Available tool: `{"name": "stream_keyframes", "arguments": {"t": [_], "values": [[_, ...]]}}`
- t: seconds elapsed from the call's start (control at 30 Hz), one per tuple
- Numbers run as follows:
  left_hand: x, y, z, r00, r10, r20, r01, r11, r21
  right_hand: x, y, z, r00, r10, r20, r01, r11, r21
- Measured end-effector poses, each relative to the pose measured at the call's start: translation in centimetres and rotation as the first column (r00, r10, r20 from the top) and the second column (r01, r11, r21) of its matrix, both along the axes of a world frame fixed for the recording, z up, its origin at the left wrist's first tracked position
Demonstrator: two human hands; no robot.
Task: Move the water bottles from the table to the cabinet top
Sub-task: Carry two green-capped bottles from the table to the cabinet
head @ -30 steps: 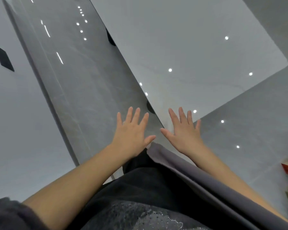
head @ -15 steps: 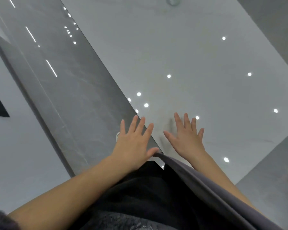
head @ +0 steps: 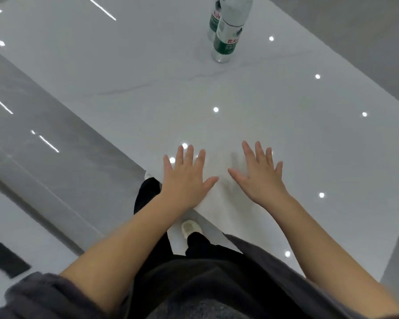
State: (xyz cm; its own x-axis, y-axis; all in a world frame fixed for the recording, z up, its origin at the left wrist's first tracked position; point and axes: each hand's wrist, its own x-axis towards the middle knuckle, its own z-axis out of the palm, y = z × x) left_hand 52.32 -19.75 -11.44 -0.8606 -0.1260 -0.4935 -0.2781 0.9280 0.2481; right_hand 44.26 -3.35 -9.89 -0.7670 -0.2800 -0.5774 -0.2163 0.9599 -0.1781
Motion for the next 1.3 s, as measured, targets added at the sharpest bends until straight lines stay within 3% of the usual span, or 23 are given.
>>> {"name": "stream_keyframes", "arguments": {"t": [0.2,0.47,0.57,0.67,0.73,0.87,1.03,1.3], "values": [[-8.4,-9.0,-0.1,0.981,-0.189,0.036,0.187,0.980,0.061,-5.8,-8.8,-0.6,0.940,-0.330,0.087,0.340,0.928,-0.154],[-21.2,-16.6,-1.3,0.964,-0.266,-0.016,0.266,0.958,0.111,-15.4,-15.6,-1.5,0.826,-0.560,0.065,0.554,0.784,-0.279],[-25.4,-18.1,-2.3,0.969,-0.243,-0.046,0.247,0.960,0.130,-18.3,-16.9,-1.6,0.762,-0.638,0.110,0.625,0.681,-0.382],[-29.8,-19.2,-3.3,0.979,-0.179,-0.097,0.194,0.964,0.183,-20.6,-17.9,-2.1,0.669,-0.716,0.198,0.695,0.509,-0.507],[-32.5,-19.6,-3.7,0.985,-0.114,-0.129,0.148,0.942,0.300,-21.8,-18.6,-2.9,0.614,-0.753,0.235,0.713,0.403,-0.573],[-37.5,-20.1,-4.6,0.989,-0.007,-0.146,0.093,0.803,0.589,-23.9,-19.3,-5.4,0.541,-0.794,0.276,0.701,0.245,-0.669],[-41.1,-19.3,-5.3,0.991,0.013,-0.130,0.098,0.580,0.809,-25.6,-19.8,-7.3,0.502,-0.818,0.281,0.648,0.141,-0.748],[-38.8,-18.8,-5.0,0.988,-0.022,-0.152,0.125,0.692,0.711,-21.5,-19.0,-6.8,0.488,-0.830,0.272,0.669,0.155,-0.727]]}}
